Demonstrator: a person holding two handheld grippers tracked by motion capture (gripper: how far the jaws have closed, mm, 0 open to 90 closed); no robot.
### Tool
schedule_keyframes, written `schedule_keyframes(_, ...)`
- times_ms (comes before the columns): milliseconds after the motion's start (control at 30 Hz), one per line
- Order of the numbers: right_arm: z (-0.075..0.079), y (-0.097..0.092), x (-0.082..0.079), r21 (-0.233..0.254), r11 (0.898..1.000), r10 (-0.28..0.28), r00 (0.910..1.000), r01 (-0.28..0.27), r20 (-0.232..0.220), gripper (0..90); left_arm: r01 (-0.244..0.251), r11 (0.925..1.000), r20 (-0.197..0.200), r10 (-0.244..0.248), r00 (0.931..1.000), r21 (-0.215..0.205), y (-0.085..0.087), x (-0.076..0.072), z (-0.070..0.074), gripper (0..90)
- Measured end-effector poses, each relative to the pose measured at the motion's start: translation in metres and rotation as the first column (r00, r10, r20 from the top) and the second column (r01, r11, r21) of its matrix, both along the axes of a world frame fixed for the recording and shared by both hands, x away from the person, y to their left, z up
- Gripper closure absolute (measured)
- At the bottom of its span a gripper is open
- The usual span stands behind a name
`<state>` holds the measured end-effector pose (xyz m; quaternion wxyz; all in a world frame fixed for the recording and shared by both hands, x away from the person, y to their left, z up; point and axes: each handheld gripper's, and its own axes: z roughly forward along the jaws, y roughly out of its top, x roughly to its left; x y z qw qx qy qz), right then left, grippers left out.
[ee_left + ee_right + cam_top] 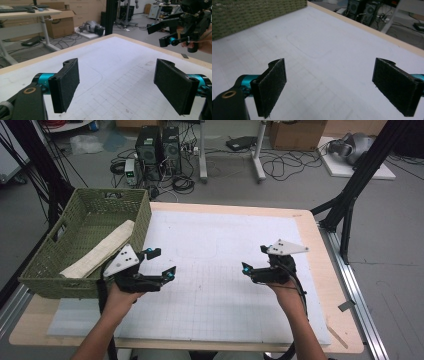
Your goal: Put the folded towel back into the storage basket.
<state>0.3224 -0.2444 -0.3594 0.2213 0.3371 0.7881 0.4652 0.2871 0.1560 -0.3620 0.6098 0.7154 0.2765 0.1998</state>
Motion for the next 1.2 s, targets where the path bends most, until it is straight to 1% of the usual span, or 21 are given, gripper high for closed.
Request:
schedule_keyframes(100, -0.011, -0.015, -0.011, 0.001, 1.0, -0.029, 0.9996, 0.029, 0.004, 11.3, 0.018, 0.9998, -0.014, -0.017, 0.9997, 0.005, -0.011, 0.003, -0.008, 20.9)
schedule_keyframes(200, -0.019, -0.027, -0.022, 0.008, 0.999, -0.05, 0.9986, 0.05, 0.018, 11.3, 0.029, 0.9995, -0.015, -0.029, 0.9995, 0.011, -0.019, 0.006, -0.016, 20.9)
schedule_keyframes(367, -0.031, -0.04, -0.038, 0.019, 0.996, -0.087, 0.9953, 0.086, 0.044, 11.3, 0.035, 0.9992, -0.024, -0.035, 0.9991, 0.02, -0.027, 0.007, -0.028, 21.1)
schedule_keyframes(433, -0.034, -0.043, -0.04, 0.012, 0.996, -0.091, 0.9947, 0.09, 0.048, 11.4, 0.035, 0.9991, -0.029, -0.034, 0.999, 0.024, -0.028, 0.007, -0.031, 21.1)
schedule_keyframes(533, -0.037, -0.045, -0.043, -0.001, 0.995, -0.098, 0.9944, 0.098, 0.039, 11.3, 0.046, 0.998, -0.033, -0.044, 0.9985, 0.043, -0.03, 0.007, -0.035, 21.4)
schedule_keyframes(600, -0.037, -0.045, -0.044, -0.006, 0.994, -0.106, 0.9932, 0.106, 0.049, 11.3, 0.047, 0.998, -0.035, -0.046, 0.9983, 0.043, -0.03, 0.007, -0.036, 21.4)
schedule_keyframes(633, -0.037, -0.045, -0.044, -0.003, 0.994, -0.107, 0.9927, 0.107, 0.056, 11.3, 0.042, 0.998, -0.04, -0.04, 0.9984, 0.047, -0.03, 0.008, -0.037, 21.4)
schedule_keyframes(733, -0.039, -0.045, -0.047, -0.006, 0.994, -0.11, 0.9929, 0.11, 0.047, 11.3, 0.03, 0.9985, -0.052, -0.028, 0.9982, 0.045, -0.03, 0.007, -0.041, 21.4)
schedule_keyframes(767, -0.04, -0.045, -0.047, -0.01, 0.994, -0.112, 0.9927, 0.113, 0.044, 11.3, 0.027, 0.9982, -0.057, -0.024, 0.9981, 0.053, -0.029, 0.007, -0.042, 21.4)
schedule_keyframes(800, -0.041, -0.045, -0.047, -0.019, 0.993, -0.113, 0.9927, 0.113, 0.044, 11.3, 0.025, 0.9985, -0.063, -0.022, 0.9978, 0.048, -0.029, 0.006, -0.044, 21.5)
schedule_keyframes(833, -0.042, -0.045, -0.048, -0.018, 0.993, -0.114, 0.9927, 0.115, 0.039, 11.3, 0.023, 0.9985, -0.063, -0.019, 0.9978, 0.05, -0.028, 0.006, -0.045, 21.4)
schedule_keyframes(933, -0.043, -0.044, -0.051, -0.028, 0.993, -0.113, 0.993, 0.114, 0.034, 11.3, 0.017, 0.9986, -0.067, -0.014, 0.9976, 0.051, -0.029, 0.006, -0.045, 21.6)
schedule_keyframes(1000, -0.043, -0.044, -0.053, -0.031, 0.993, -0.114, 0.9928, 0.115, 0.038, 11.3, 0.02, 0.9984, -0.065, -0.016, 0.9977, 0.052, -0.03, 0.006, -0.045, 21.7)
schedule_keyframes(1033, -0.043, -0.044, -0.054, -0.028, 0.993, -0.115, 0.9928, 0.116, 0.033, 11.3, 0.023, 0.9982, -0.065, -0.02, 0.9977, 0.055, -0.03, 0.006, -0.045, 21.7)
schedule_keyframes(1200, -0.045, -0.046, -0.053, -0.024, 0.993, -0.116, 0.9929, 0.117, 0.026, 11.3, 0.022, 0.9982, -0.071, -0.018, 0.9973, 0.057, -0.032, 0.007, -0.046, 21.9)
